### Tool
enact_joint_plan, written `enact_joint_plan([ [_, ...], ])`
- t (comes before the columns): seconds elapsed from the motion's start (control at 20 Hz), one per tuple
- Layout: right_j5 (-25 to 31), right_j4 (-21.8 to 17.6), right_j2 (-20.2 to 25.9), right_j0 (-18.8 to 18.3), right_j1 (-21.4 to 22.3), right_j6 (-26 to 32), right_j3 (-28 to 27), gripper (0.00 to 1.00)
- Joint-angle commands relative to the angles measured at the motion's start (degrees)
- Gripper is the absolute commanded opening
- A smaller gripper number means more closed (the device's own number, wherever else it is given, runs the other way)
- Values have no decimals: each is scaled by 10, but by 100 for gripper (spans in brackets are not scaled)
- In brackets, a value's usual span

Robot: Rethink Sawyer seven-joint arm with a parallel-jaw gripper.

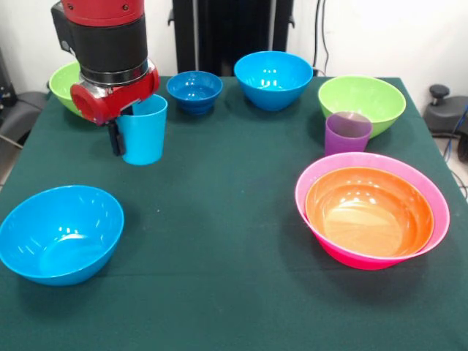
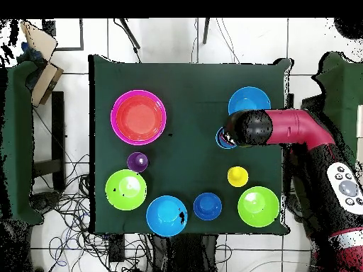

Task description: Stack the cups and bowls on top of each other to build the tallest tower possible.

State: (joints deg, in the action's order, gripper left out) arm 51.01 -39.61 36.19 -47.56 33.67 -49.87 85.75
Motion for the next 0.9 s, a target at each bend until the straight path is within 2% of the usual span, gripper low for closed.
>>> enact_joint_plan([
  [0.05, -50, 25, 23, -32, 1, 12, 38, 0],
  [0.25, -71, 17, 15, -12, -9, -17, 41, 0],
  [0.45, -93, 19, 0, 19, -16, -72, 34, 0],
  [0.9, -154, 78, -79, 124, -47, -275, -26, 0],
])
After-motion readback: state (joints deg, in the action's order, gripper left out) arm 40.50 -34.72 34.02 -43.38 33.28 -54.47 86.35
